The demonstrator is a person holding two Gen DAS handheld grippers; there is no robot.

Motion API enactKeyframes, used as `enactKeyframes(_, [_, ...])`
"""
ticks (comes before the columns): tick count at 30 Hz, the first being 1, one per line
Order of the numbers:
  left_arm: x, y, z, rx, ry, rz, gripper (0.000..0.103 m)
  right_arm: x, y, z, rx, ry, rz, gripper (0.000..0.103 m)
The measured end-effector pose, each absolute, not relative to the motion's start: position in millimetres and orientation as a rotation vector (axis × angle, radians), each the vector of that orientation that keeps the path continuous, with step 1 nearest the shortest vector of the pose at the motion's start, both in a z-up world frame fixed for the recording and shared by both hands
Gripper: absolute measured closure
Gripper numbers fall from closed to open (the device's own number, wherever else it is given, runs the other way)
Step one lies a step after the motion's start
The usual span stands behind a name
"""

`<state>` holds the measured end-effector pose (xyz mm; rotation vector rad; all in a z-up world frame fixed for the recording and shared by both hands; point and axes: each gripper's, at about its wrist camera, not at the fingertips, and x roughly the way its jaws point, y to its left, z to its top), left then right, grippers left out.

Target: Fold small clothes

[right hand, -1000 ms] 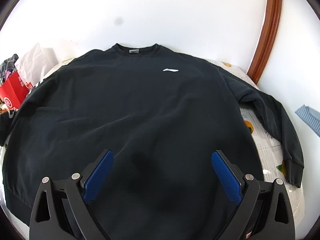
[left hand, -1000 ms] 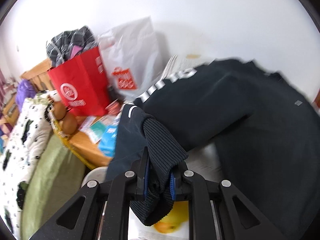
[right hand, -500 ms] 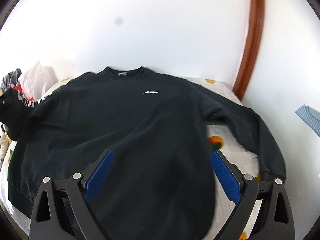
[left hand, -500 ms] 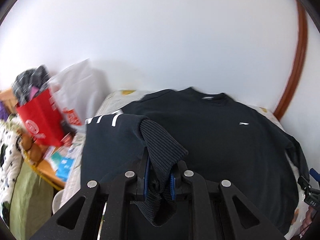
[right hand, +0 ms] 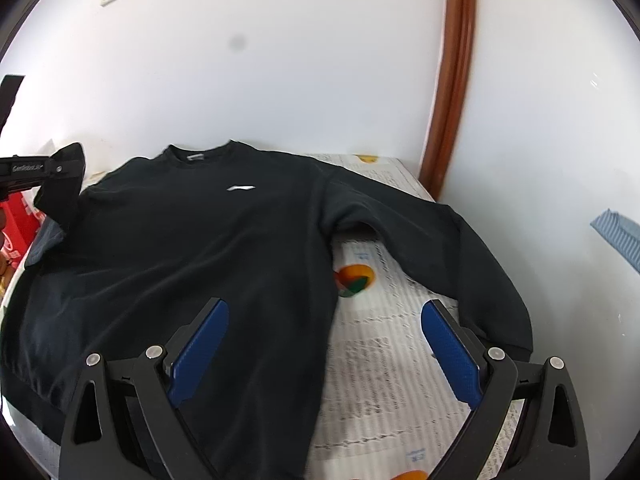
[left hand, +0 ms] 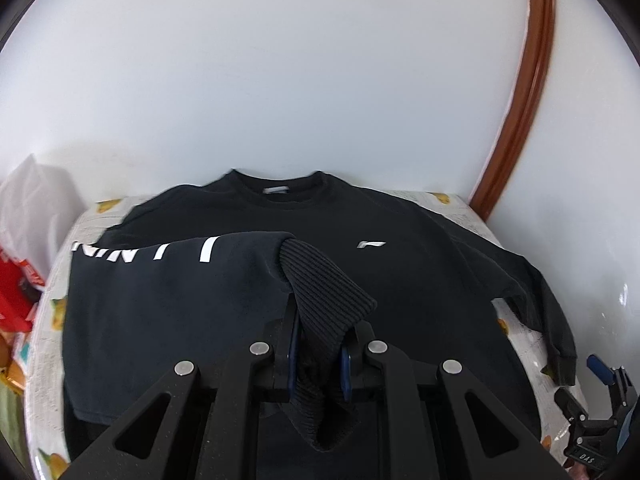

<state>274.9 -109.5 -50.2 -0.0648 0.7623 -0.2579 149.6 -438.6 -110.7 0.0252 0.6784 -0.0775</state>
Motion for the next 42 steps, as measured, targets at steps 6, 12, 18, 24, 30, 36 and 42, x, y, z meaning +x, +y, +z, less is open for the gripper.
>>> enactKeyframes(6, [284,-130,-57,-0.077,0.795,-0.353,0.084,154,-443,-119,-0.002,0.702,-0.095,0.021])
enactKeyframes(12, [270,-105,-53,-0.059,0.763,-0.345,0.051,167,-420,-113,-0.013,0.714,-0.050,0.022])
enactKeyframes(18, [263,-30,-62,-0.068,0.777,-0.206,0.050,192,-372,-104,-0.017,0.717,0.067,0.029])
enactKeyframes(24, [253,60,-87,-0.087,0.848,-0.023,0.050,237,-310,-112,-0.038,0.772,0.185,0.045])
enactKeyframes(30, [258,127,-121,-0.111,0.924,0.083,0.050,293,-273,-140,0.024,0.878,0.231,0.045])
enactKeyframes(36, [280,144,-147,-0.085,0.964,0.073,0.050,332,-268,-171,0.027,0.936,0.177,0.050])
enactKeyframes(42, [305,129,-163,0.003,0.961,0.044,0.056,353,-263,-182,0.068,0.934,0.178,0.065])
